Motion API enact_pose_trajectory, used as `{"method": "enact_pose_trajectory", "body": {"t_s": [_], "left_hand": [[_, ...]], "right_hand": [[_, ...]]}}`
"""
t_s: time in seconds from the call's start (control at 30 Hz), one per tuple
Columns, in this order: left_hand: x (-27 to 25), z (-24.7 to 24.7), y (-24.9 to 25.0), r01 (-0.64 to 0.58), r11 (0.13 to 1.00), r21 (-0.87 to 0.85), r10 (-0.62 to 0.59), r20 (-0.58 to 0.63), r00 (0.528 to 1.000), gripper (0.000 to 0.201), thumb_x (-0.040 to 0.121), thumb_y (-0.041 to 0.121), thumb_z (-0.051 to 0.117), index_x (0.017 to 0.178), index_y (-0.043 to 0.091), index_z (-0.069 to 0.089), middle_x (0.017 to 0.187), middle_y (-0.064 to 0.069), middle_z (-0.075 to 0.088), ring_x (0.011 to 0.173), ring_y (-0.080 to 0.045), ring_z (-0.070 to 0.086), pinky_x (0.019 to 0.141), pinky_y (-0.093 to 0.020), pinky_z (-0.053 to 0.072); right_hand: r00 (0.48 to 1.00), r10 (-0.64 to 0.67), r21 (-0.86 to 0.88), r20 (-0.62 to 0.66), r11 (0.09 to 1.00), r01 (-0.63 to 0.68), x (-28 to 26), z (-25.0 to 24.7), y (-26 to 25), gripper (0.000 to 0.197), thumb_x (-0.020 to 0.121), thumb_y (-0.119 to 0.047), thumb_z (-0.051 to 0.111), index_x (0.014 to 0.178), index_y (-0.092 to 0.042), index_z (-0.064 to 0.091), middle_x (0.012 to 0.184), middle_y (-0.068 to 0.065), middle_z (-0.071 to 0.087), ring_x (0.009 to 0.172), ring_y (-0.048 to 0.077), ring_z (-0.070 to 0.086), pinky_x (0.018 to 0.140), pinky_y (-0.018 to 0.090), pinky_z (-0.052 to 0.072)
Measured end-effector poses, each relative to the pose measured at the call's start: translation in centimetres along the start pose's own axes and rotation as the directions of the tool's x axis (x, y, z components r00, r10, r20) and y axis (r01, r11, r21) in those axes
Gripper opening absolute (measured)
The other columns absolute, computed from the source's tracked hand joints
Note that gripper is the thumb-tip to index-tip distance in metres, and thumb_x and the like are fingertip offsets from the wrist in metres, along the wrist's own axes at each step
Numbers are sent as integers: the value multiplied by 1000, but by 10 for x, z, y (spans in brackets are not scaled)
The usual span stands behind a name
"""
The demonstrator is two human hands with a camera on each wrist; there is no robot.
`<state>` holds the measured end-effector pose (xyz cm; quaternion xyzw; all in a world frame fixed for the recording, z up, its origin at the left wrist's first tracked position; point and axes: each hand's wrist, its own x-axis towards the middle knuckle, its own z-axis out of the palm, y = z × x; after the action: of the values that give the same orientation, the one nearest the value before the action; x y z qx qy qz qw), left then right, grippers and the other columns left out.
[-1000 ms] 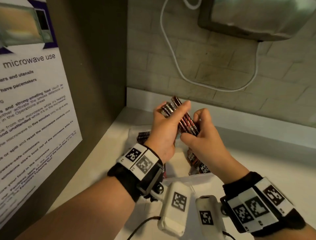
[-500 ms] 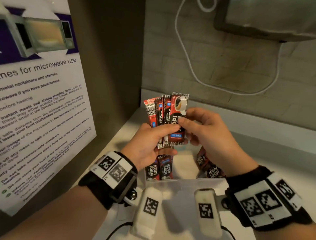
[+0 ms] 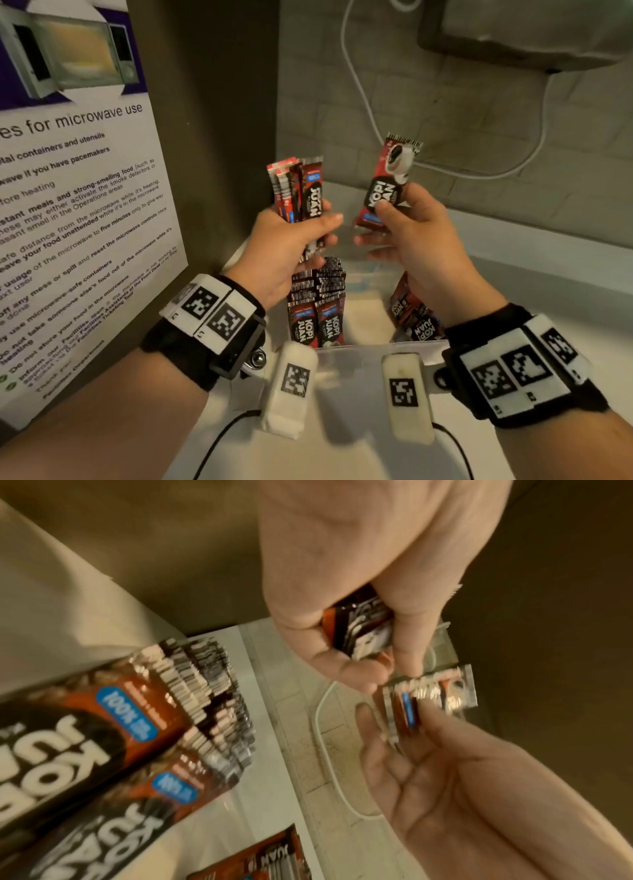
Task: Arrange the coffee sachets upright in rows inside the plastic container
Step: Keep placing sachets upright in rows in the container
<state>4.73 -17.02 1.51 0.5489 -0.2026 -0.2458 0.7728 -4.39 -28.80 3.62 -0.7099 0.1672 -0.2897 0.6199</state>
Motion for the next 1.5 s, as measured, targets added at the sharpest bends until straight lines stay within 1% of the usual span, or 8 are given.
{"method": "enact_pose_trajectory", "body": {"t_s": [0.17, 0.3, 0.4, 0.5, 0.7, 0.83, 1.0, 1.5], "left_hand": [[10, -19, 15, -24, 987, 162, 25, -1, 1000, 22, 75, 12, 78, 89, 21, 64, 85, 4, 73, 69, -8, 63, 47, -19, 42], [8, -16, 11, 41, 926, 374, -98, 134, 986, 26, 69, 9, 82, 86, 22, 66, 82, 5, 74, 65, -5, 64, 42, -18, 39], [5, -9, 4, 78, 937, 340, -123, 110, 986, 26, 70, 3, 80, 85, 20, 67, 72, 5, 69, 62, -7, 62, 41, -18, 39], [3, -3, -5, 120, 980, 161, -130, 53, 990, 25, 71, 3, 79, 87, 19, 68, 80, 1, 69, 74, -12, 64, 45, -20, 43], [-2, 3, -17, 61, 989, 135, -60, -13, 998, 24, 75, 4, 77, 87, 20, 64, 68, 7, 69, 62, -6, 64, 49, -20, 43], [5, -25, -17, 21, 995, 97, 3, -246, 969, 24, 80, 3, 73, 94, 16, 59, 70, 3, 62, 59, -8, 55, 48, -20, 41], [4, -52, -41, 150, 984, 97, -107, -349, 931, 21, 82, 1, 70, 86, 17, 57, 70, -2, 57, 61, -11, 52, 56, -26, 43], [13, -58, -74, 229, 972, 52, -197, -350, 916, 21, 84, 3, 66, 78, 22, 60, 72, -2, 61, 73, -16, 58, 68, -31, 48]], "right_hand": [[988, -73, -616, 135, 775, 141, 4, -31, -9, 15, 82, -4, 67, 77, -18, 65, 72, 9, 64, 50, 5, 45, 53, 20, 38], [976, -33, -768, 216, 612, 191, 6, -36, -22, 11, 79, -9, 71, 85, -17, 71, 62, -7, 53, 45, -4, 43, 46, 10, 32], [983, -105, -653, 153, 735, 180, 12, -34, -22, 18, 78, -6, 74, 93, -14, 70, 70, -4, 58, 44, -4, 43, 47, 7, 32], [997, -3, -152, -73, 988, -8, 8, -26, -16, 22, 78, -5, 73, 93, -12, 59, 71, 5, 61, 42, 6, 45, 42, 21, 40], [980, 197, 339, -1, 922, -185, 0, -12, 11, 12, 89, 6, 53, 83, -3, 60, 64, 9, 68, 52, 12, 66, 54, 20, 57], [942, 195, 59, -273, 981, -186, 17, -27, 42, 23, 90, 14, 47, 104, -2, 57, 88, 15, 66, 72, 26, 68, 68, 34, 60], [913, 361, -215, -192, 892, -398, 24, -13, 92, 25, 90, 8, 51, 83, -14, 61, 88, 13, 69, 79, 28, 70, 76, 45, 58], [862, 491, 32, -127, 871, -491, 29, -4, 118, 23, 88, 10, 53, 77, -11, 51, 91, 26, 68, 67, 33, 66, 74, 52, 56]]}}
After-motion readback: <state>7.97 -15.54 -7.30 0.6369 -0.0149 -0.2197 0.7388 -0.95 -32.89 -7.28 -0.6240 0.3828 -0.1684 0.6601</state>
